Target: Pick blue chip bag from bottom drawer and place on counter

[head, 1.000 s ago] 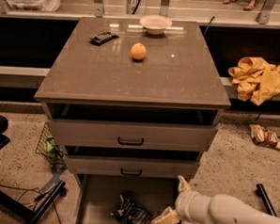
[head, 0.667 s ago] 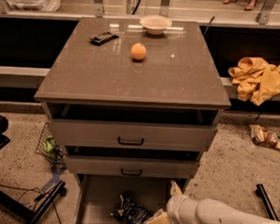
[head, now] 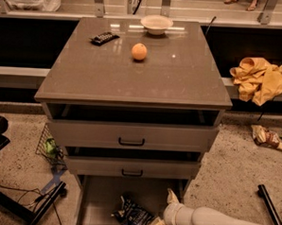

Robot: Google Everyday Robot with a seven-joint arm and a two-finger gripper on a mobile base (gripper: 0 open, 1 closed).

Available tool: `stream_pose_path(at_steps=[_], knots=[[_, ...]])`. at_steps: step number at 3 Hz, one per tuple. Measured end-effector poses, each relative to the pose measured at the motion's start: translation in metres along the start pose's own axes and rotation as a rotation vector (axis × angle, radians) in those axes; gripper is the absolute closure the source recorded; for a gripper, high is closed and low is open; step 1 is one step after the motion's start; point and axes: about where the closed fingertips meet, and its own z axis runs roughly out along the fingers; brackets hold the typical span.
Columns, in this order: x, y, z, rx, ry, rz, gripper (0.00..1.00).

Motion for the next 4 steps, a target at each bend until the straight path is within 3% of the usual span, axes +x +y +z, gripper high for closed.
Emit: stream_pose_path(at_steps=[1,2,3,4], knots=[[0.003,0.008,0.032,-0.027,0.021,0.002,0.00],[0.017,0.026,0.105,-0.099,0.055,0.029,0.00],[0.032,0.036,0.199,-0.178,0.039,0.097,0.00],[0.033,0.034,0.201,-0.175,0.037,0.101,0.00]])
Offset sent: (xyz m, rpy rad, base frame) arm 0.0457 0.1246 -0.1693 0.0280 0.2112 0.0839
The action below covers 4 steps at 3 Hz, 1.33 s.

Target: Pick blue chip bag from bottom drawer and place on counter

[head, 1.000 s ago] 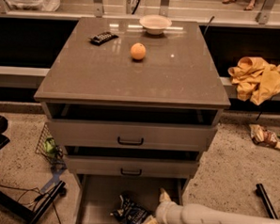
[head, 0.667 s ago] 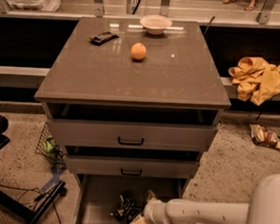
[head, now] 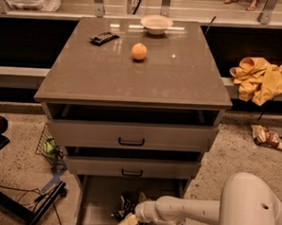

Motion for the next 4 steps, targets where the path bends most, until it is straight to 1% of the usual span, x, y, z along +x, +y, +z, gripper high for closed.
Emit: stream_pose_path(at_steps=[1,2,3,4], knots=[[0.006,-0.002,0.015,-0.019,0.028,0.001,0.00],[0.025,-0.010,0.031,-0.020,0.077,0.001,0.02],[0.038,-0.016,0.032,-0.005,0.107,-0.002,0.11],[0.038,-0.014,0.033,-0.008,0.107,-0.002,0.36]])
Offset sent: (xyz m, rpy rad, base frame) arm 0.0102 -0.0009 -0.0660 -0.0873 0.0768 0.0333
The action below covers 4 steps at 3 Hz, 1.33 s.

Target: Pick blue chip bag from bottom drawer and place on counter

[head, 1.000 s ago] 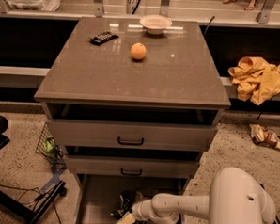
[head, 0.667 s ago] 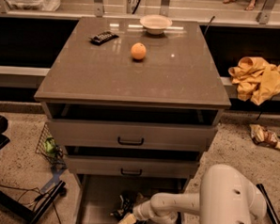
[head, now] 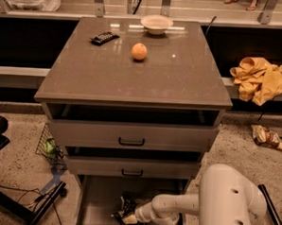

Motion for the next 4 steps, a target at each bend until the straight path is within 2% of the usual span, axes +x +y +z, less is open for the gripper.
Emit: stream_pose_path(at_steps=[1,2,3,4], knots=[[0.000,0.001,0.001,-0.002,0.000,0.000,0.58],[0.000,0.003,0.002,-0.005,0.000,0.000,0.89],[0.000,0.004,0.003,-0.006,0.000,0.000,1.00],[-0.024,0.015,-0.021,-0.035,-0.044,-0.012,1.00]])
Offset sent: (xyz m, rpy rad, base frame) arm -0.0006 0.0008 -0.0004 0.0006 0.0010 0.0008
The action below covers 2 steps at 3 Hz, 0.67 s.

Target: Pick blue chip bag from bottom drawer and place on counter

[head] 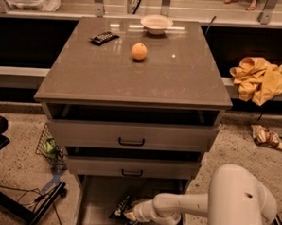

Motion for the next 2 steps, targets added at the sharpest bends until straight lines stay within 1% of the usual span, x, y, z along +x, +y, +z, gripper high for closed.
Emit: stream_pose_path(at_steps=[1,2], knots=[[-0.037,0.020,-0.053,-0.051,-0.062,0.003,1.00],[-0.075,0.025,-0.127,-0.073,-0.136,0.002,1.00]])
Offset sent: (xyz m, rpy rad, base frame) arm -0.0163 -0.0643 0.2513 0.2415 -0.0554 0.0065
